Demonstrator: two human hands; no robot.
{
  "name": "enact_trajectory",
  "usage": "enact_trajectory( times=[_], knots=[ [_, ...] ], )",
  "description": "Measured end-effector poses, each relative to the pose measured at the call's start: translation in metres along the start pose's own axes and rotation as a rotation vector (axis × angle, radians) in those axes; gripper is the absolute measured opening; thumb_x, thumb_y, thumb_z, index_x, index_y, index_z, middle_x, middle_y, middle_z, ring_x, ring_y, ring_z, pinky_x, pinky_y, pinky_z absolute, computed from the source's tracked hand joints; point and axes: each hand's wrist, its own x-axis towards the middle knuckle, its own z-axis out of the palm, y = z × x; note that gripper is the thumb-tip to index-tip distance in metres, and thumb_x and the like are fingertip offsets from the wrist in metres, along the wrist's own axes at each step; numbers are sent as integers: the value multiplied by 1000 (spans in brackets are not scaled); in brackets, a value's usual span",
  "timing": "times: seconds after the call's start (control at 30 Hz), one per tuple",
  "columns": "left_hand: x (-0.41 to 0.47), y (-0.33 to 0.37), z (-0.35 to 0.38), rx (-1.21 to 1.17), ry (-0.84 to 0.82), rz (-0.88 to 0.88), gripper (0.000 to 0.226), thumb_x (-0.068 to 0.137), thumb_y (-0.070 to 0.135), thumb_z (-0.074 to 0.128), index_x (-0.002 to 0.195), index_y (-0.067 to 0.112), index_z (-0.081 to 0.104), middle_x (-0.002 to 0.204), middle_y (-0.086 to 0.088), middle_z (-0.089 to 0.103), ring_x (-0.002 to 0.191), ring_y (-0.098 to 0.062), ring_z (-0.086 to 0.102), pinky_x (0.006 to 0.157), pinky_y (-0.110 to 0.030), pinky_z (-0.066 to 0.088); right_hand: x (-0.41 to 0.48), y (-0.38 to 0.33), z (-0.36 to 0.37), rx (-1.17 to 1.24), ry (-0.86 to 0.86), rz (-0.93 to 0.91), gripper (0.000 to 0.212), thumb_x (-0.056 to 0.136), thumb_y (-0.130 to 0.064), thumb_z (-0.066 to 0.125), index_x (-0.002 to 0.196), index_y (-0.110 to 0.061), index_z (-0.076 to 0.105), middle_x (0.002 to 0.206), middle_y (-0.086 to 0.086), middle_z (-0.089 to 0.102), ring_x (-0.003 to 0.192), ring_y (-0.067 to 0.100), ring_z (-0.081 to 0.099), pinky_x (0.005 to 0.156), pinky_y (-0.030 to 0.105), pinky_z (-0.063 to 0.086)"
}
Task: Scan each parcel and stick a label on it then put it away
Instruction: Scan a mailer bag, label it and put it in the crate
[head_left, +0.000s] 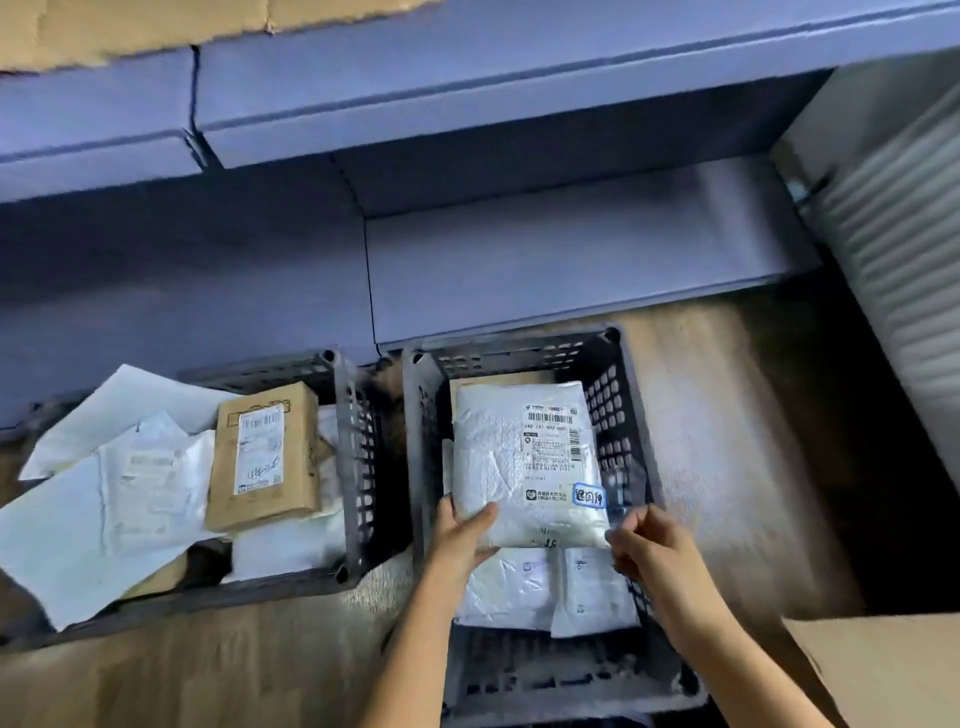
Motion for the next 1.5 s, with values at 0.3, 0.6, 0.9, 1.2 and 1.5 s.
enact_trajectory(
  times=[0.3,0.6,0.9,1.2,1.5],
  knots=[
    [126,-66,-9,-65,13,8,22,90,8,59,105,21,48,112,-5,60,99,-21,60,75,-37,54,83,90,10,7,25,77,31,85,12,54,67,-10,43,61,4,44,55,12,42,60,23,41],
    [122,-69,-16,471,248,82,53,82,43,65,121,10,52,117,-10,63,103,-27,60,89,-36,49,70,84,22,-22,38,100,29,84,13,53,69,-9,43,69,9,46,63,17,42,64,26,43],
    [-48,-4,-55,646,158,160,28,98,25,46,124,15,49,121,-2,57,102,-13,54,74,-19,40,-30,-8,80,-66,-93,114,28,86,13,52,70,-7,42,58,4,41,57,19,38,64,31,36],
    [-142,72,-152,580,331,166,17,98,23,45,113,19,52,108,5,59,96,-12,54,77,-24,39,-111,-63,187,-187,-284,88,28,87,13,51,71,-8,41,61,7,39,57,20,38,59,26,37],
    [-97,101,-272,575,282,48,29,99,23,44,125,12,48,129,-6,56,107,-17,54,80,-22,36,-80,-35,300,-235,-137,141,30,84,16,51,68,-7,42,54,6,40,54,18,35,50,22,32]
  ],
)
